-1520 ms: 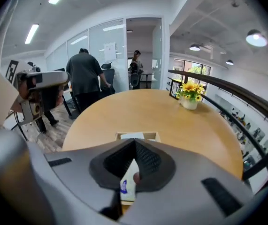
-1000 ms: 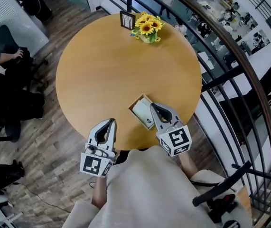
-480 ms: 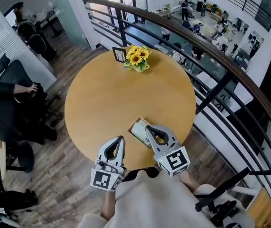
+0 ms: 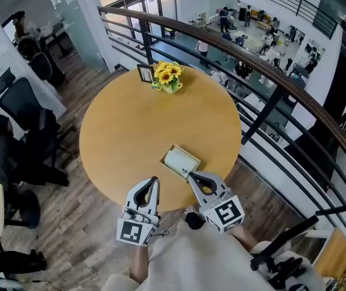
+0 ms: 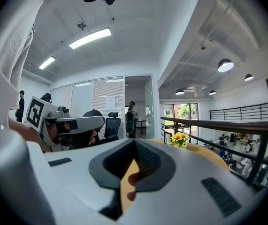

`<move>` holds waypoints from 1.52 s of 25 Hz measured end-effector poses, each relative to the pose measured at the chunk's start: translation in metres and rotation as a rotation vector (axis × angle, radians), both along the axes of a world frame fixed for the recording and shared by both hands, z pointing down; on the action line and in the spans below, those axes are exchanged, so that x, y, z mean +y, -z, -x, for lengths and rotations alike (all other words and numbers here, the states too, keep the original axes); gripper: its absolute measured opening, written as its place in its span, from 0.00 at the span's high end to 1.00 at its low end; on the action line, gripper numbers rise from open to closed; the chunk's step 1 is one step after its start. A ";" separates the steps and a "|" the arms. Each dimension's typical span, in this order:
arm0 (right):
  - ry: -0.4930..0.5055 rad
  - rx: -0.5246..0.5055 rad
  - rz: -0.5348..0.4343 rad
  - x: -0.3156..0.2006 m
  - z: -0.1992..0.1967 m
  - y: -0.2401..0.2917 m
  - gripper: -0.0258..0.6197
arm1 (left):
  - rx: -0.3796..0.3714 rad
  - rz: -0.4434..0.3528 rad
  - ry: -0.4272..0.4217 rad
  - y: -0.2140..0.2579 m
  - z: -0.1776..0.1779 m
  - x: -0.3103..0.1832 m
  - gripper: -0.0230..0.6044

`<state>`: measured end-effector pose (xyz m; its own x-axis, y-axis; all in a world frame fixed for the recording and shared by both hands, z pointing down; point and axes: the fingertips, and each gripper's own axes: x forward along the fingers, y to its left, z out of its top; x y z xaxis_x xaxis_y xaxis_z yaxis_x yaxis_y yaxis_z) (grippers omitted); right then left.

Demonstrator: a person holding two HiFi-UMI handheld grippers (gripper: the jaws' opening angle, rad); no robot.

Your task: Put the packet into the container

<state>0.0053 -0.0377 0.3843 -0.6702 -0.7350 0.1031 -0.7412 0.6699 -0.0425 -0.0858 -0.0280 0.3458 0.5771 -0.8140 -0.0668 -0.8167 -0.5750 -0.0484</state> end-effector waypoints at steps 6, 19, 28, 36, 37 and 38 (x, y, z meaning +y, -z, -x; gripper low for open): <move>-0.024 0.005 0.001 0.061 0.021 0.001 0.95 | -0.015 0.003 0.017 -0.004 0.032 0.068 0.96; -0.076 0.021 -0.004 0.147 0.035 0.001 0.95 | 0.012 0.025 -0.021 -0.014 0.033 0.151 0.96; -0.080 0.006 -0.056 0.148 0.024 0.016 0.96 | 0.029 0.021 -0.022 -0.002 0.010 0.163 0.96; -0.073 0.007 -0.070 0.142 0.003 0.014 0.96 | -0.005 0.017 -0.029 -0.006 -0.025 0.159 0.96; -0.072 0.005 -0.073 0.140 -0.001 0.014 0.96 | -0.002 0.014 -0.026 -0.006 -0.028 0.158 0.96; -0.071 0.005 -0.078 0.139 -0.004 0.015 0.96 | 0.004 0.008 -0.025 -0.005 -0.030 0.157 0.96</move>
